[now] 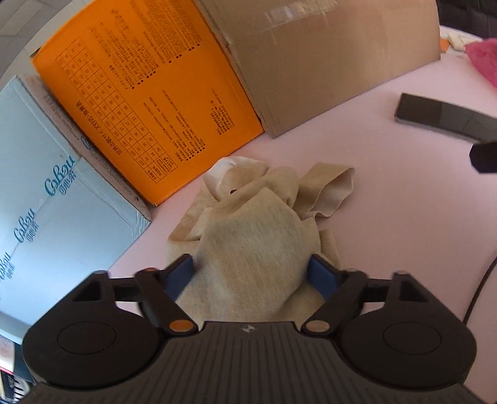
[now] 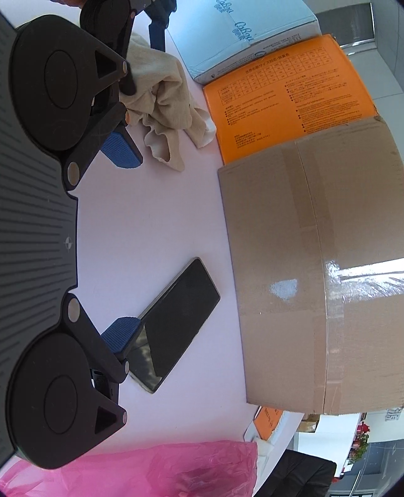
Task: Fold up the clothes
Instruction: 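Grasp the crumpled beige top with the left gripper and lift it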
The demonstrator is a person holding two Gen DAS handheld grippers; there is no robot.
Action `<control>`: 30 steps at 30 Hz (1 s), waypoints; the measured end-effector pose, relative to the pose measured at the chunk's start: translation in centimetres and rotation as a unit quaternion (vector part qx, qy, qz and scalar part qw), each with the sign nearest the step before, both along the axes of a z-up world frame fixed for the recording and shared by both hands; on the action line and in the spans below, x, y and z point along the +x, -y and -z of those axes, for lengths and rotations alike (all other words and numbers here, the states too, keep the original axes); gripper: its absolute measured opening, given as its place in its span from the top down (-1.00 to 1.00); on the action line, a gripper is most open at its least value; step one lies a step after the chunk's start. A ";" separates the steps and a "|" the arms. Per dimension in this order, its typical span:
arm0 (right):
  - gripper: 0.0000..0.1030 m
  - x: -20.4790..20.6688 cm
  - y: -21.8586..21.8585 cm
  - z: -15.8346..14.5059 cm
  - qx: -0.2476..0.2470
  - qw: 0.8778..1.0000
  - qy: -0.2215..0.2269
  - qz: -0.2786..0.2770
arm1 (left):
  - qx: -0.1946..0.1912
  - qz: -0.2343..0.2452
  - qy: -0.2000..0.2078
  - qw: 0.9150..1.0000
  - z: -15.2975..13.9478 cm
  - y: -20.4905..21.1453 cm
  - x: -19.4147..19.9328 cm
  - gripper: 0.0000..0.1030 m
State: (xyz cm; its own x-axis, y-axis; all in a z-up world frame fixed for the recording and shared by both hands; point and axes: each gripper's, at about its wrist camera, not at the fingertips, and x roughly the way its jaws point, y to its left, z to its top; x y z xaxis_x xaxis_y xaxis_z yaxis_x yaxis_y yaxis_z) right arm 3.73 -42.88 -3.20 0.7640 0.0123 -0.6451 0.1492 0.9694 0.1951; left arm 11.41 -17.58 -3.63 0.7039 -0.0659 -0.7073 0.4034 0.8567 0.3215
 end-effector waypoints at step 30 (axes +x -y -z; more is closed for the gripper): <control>0.44 21.8 -11.6 4.0 -0.006 0.967 -0.053 -0.251 | 0.014 0.003 0.006 1.000 1.0 -3.8 -1.6 0.65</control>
